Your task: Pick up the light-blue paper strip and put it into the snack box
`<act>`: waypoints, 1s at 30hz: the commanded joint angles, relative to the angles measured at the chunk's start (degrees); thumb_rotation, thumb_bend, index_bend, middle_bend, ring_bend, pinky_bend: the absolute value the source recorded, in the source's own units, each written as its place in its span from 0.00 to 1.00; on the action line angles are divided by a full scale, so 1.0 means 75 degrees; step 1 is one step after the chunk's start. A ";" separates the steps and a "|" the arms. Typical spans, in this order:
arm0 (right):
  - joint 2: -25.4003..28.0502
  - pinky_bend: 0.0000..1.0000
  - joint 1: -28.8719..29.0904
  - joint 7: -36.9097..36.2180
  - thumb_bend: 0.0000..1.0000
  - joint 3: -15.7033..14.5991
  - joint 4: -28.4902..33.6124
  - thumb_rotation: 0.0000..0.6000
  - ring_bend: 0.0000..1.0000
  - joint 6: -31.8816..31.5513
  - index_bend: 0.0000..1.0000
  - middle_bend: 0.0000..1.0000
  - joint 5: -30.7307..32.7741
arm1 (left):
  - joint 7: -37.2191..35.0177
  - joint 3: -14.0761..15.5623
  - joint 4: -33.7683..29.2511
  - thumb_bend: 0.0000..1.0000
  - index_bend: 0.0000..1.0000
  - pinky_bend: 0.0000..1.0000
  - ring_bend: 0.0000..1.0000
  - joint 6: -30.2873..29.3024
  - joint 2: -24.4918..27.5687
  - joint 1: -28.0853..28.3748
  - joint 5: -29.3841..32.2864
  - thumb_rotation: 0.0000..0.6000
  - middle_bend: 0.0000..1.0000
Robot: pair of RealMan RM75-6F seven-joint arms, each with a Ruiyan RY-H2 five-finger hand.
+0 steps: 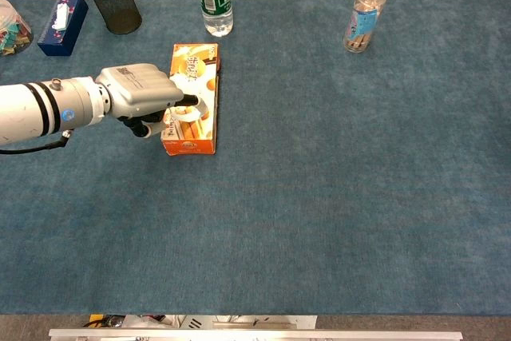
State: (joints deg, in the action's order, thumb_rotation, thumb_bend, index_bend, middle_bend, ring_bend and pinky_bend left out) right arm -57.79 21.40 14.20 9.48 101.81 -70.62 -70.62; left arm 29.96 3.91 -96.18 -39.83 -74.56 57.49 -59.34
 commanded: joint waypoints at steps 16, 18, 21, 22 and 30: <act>0.0032 1.00 -0.0038 -0.0012 0.62 -0.0010 0.0047 1.00 0.93 -0.0013 0.31 0.83 -0.0035 | 0.0037 0.0098 0.0095 0.99 0.14 1.00 1.00 0.0037 -0.0005 0.0027 0.0127 1.00 0.98; 0.0046 1.00 -0.0048 -0.0015 0.62 -0.0005 0.0063 1.00 0.93 -0.0032 0.31 0.83 -0.0043 | 0.0038 0.0093 0.0080 0.99 0.14 1.00 1.00 0.0013 0.0002 0.0026 0.0119 1.00 0.98; 0.0082 1.00 -0.0073 -0.0029 0.62 0.0003 0.0097 1.00 0.93 -0.0079 0.31 0.83 -0.0066 | -0.0046 0.0038 0.0007 0.99 0.14 1.00 1.00 -0.0093 0.0074 -0.0012 0.0075 1.00 0.98; 0.0103 1.00 -0.0088 -0.0038 0.62 0.0004 0.0111 1.00 0.93 -0.0099 0.31 0.83 -0.0076 | -0.0105 0.0011 -0.0035 0.99 0.14 1.00 1.00 -0.0151 0.0129 -0.0042 0.0038 1.00 0.98; 0.0261 1.00 -0.0300 -0.0249 0.61 0.0018 0.0176 1.00 0.93 -0.0357 0.31 0.83 -0.0087 | -0.0795 -0.0144 -0.0348 0.98 0.12 0.99 0.98 -0.0944 0.0626 -0.0592 -0.0499 1.00 0.92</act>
State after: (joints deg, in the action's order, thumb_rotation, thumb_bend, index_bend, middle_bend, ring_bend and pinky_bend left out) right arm -55.94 19.27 12.46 9.63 103.11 -73.17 -71.32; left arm 25.51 3.18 -98.13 -45.18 -70.88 54.47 -61.76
